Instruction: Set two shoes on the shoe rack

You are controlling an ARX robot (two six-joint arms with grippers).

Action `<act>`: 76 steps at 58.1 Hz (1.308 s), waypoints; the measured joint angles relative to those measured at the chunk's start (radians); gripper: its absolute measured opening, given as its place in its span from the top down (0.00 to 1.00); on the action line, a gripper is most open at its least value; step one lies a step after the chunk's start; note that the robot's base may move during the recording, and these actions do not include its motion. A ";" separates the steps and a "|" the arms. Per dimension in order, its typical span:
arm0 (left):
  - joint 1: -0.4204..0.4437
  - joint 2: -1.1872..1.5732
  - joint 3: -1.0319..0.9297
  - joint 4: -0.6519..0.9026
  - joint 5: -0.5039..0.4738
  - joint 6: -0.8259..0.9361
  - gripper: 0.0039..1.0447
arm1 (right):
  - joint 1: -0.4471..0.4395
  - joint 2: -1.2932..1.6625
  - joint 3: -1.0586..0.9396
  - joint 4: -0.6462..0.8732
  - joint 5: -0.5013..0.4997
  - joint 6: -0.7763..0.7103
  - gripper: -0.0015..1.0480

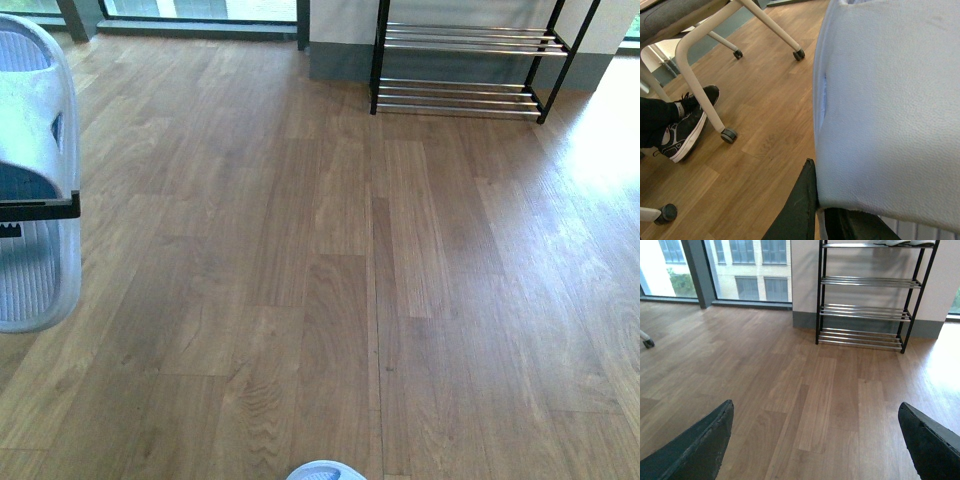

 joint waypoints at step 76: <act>-0.011 0.000 0.003 -0.014 -0.018 0.000 0.98 | 0.000 0.000 0.000 0.000 0.002 0.000 0.09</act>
